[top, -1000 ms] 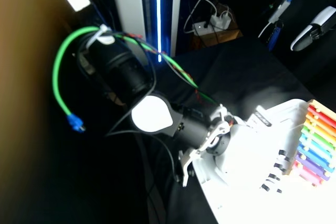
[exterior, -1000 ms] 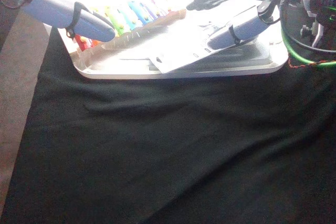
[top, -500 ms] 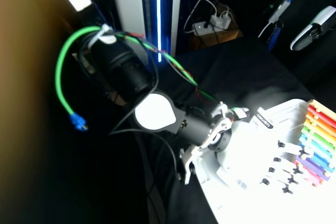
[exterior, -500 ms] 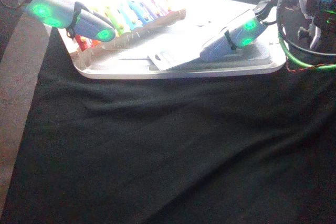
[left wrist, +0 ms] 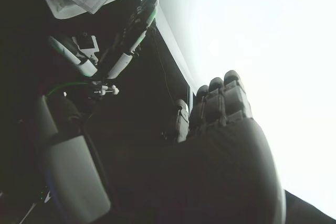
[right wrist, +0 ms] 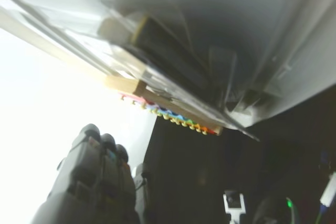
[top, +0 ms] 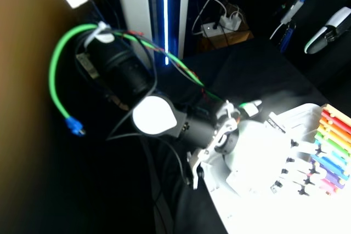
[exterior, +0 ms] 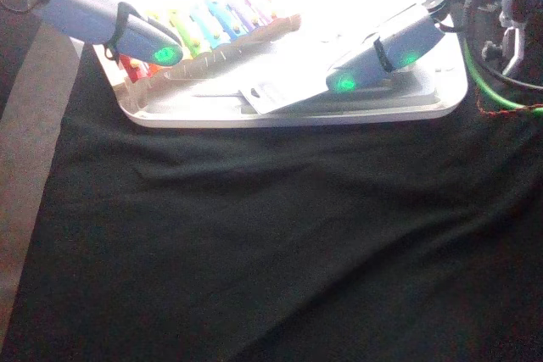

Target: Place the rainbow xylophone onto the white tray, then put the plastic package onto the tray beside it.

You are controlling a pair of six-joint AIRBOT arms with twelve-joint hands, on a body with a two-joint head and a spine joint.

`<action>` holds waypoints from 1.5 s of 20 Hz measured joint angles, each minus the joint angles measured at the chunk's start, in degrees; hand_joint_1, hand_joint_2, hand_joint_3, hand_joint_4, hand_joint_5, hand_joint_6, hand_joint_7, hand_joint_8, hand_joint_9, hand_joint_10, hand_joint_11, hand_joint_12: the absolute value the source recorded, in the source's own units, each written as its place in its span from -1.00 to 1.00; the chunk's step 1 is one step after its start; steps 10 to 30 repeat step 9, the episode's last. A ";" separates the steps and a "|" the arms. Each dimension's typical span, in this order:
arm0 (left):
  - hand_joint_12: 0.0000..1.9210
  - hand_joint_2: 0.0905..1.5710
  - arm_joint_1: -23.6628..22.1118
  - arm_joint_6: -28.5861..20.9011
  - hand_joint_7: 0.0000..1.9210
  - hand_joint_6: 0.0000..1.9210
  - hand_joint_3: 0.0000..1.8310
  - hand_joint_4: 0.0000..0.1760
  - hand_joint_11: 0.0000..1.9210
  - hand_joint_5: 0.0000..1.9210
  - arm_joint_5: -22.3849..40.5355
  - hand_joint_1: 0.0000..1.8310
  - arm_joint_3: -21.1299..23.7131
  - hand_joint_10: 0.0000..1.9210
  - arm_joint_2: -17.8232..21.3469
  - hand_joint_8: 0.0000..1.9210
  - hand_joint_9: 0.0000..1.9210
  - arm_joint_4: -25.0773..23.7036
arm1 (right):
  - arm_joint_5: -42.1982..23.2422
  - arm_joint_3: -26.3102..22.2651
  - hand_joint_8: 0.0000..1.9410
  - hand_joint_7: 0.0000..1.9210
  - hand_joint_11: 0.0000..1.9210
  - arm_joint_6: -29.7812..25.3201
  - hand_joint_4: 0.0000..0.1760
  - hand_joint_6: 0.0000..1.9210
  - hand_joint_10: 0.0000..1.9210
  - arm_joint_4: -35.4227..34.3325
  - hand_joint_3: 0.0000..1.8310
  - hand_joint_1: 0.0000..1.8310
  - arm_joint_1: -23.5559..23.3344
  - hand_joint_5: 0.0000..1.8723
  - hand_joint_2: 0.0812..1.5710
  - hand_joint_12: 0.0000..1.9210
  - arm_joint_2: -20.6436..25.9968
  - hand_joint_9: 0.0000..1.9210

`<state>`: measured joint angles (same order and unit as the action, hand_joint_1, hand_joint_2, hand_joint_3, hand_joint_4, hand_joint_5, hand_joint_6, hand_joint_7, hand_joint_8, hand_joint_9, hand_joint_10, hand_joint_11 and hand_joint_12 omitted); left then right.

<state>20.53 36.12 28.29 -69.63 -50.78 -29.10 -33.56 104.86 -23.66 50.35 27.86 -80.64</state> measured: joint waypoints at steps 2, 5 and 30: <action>-1.00 -0.16 0.00 -0.02 -1.00 -1.00 -1.00 1.00 -1.00 -1.00 -0.04 -0.13 0.00 -1.00 0.00 -1.00 -1.00 0.07 | -0.50 -0.46 -1.00 -1.00 -0.96 0.04 1.00 -1.00 -1.00 -0.39 -1.00 -0.30 0.00 -1.00 -0.24 -0.97 0.31 -1.00; -1.00 -0.15 -0.02 -0.07 -1.00 -1.00 -1.00 1.00 -1.00 -1.00 -0.09 -0.14 -0.20 -1.00 -0.02 -1.00 -1.00 0.35 | -1.81 -1.68 -1.00 -1.00 -0.96 0.02 1.00 -1.00 -1.00 -0.63 -1.00 -0.36 0.00 -1.00 -0.26 -0.97 1.01 -1.00; -1.00 -0.13 0.26 0.22 -1.00 -1.00 -1.00 1.00 -1.00 -1.00 -0.20 -0.10 -0.42 -1.00 0.00 -1.00 -1.00 1.36 | -2.51 -2.62 -1.00 -1.00 -0.93 0.04 1.00 -1.00 -1.00 -1.62 -1.00 -0.35 0.00 -1.00 -0.27 -0.93 1.97 -1.00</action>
